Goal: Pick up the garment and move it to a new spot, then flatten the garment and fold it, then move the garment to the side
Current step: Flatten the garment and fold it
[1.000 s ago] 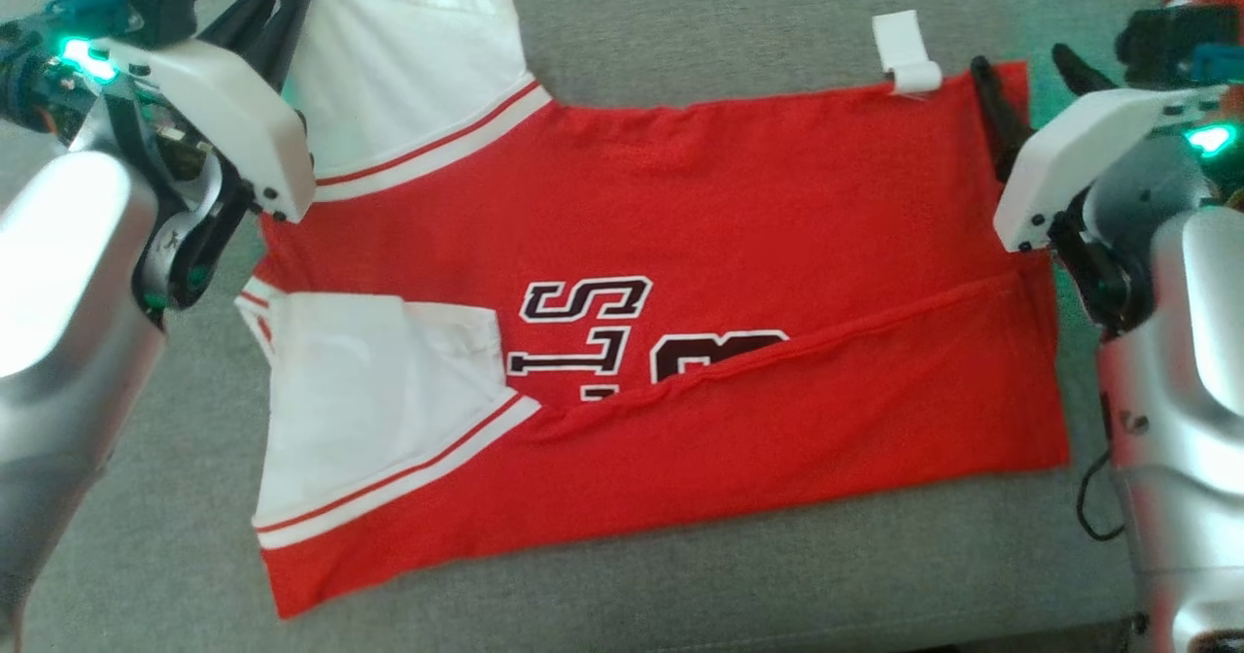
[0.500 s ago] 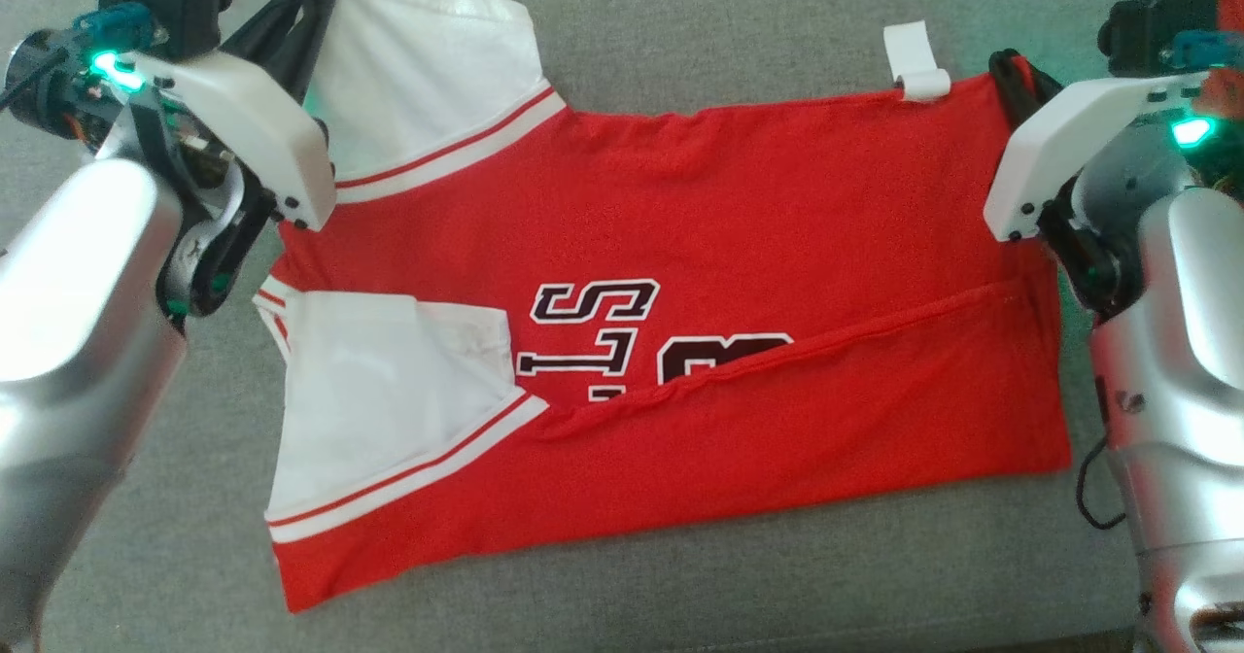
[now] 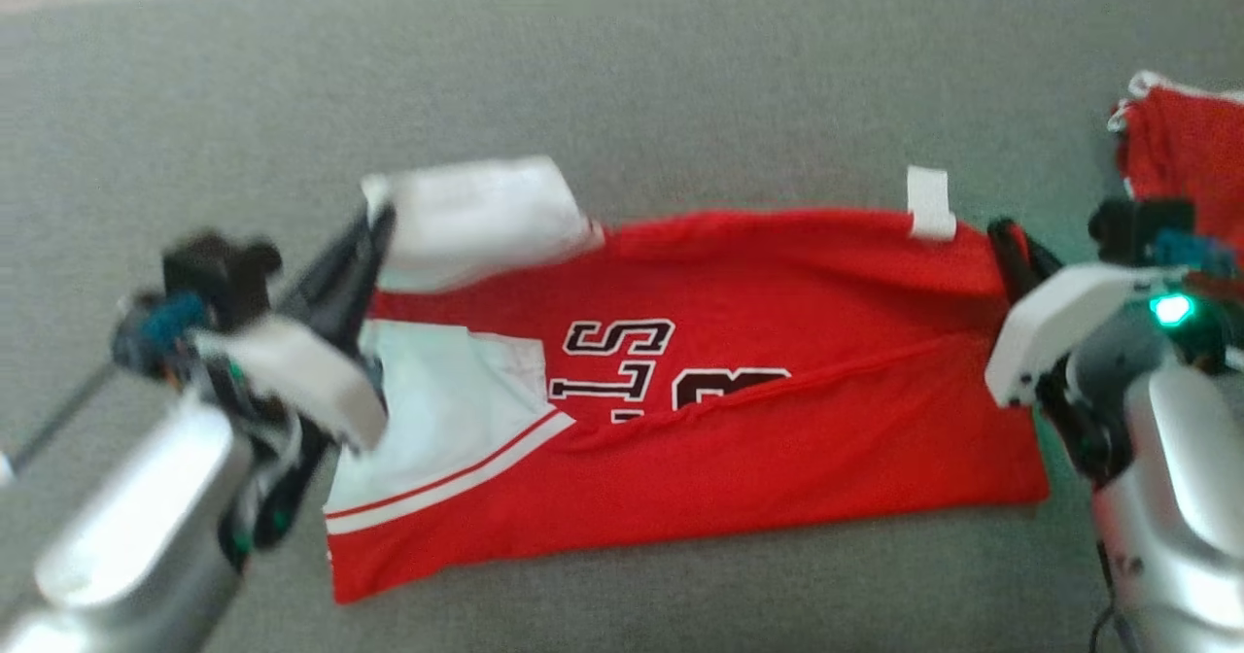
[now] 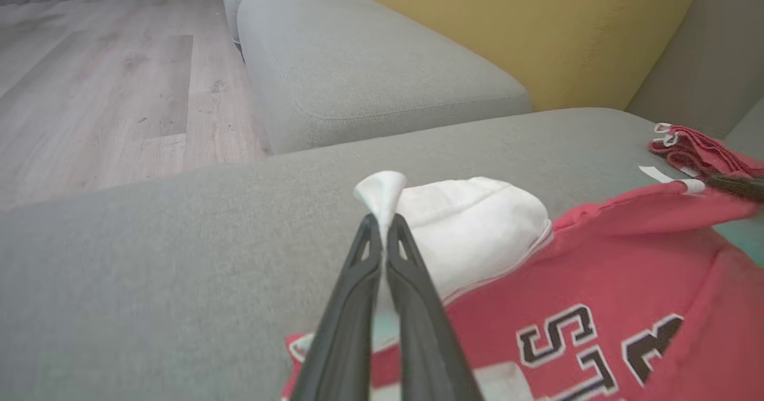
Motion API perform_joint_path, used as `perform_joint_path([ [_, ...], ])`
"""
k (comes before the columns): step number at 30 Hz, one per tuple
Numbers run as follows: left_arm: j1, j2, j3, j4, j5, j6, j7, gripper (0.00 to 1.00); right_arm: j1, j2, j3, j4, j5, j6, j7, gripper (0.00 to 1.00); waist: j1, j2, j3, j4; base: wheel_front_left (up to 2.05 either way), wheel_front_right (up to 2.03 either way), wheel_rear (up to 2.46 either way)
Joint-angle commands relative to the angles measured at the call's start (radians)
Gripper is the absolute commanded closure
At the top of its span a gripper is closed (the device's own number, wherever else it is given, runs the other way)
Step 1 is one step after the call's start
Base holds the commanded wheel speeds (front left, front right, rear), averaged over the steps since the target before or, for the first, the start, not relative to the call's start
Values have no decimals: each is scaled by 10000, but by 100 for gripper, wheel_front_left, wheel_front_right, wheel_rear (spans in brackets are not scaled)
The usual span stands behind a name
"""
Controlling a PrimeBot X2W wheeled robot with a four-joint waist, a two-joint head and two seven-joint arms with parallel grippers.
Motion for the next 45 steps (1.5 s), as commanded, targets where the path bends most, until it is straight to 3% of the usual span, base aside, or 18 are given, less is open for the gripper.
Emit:
perform_joint_path([
  [1,56,439,408,-434,-37,167,-220,100,126,-69,109,-555,1,67,-112,100,2,0,-492,221,0,0,0],
  [11,2608,-10,236,-693,-536,802,-1491,100,2020,365,-444,-1819,-300,67,-285,100,2,0,-1086,306,0,0,0],
  [12,2769,-71,208,-624,-556,814,-1615,100,2171,451,-495,-1894,-341,67,-342,95,2,0,-1127,298,0,0,0],
  [14,3072,-220,170,-444,-603,845,-1884,100,2463,619,-594,-2007,-460,67,-515,49,2,0,-1232,268,0,0,0],
  [15,3224,-299,172,-357,-646,845,-2043,84,2610,710,-659,-2046,-516,67,-626,10,2,0,-1292,249,0,0,0],
  [16,3385,-378,201,-274,-708,861,-2218,64,2761,809,-737,-2084,-548,67,-744,0,2,0,-1350,230,0,0,0],
  [17,3547,-449,223,-214,-767,853,-2392,17,2919,906,-821,-2124,-555,67,-859,0,2,0,-1411,215,0,0,0],
  [18,3724,-514,274,-168,-832,856,-2590,0,3084,998,-909,-2181,-550,67,-985,0,2,0,-1475,202,0,0,0],
  [23,4679,-722,685,-155,-1003,1069,-3190,0,3878,1279,-1500,-2571,-675,67,-1533,0,2,0,-1762,169,0,0,0],
  [32,5633,-1023,1751,-756,-184,2109,-3398,0,4489,1412,-2239,-3123,-635,67,-1588,0,2,0,-1942,427,0,0,0],
  [37,5694,-1162,1913,-1075,280,2533,-3402,0,4296,1415,-2194,-2747,-682,67,-1241,0,2,0,-1845,698,0,0,0],
  [45,5633,-1178,1843,-1402,593,2806,-3381,0,3760,1417,-2228,-1345,-1329,67,-696,0,2,0,-1591,1084,0,0,0],
])
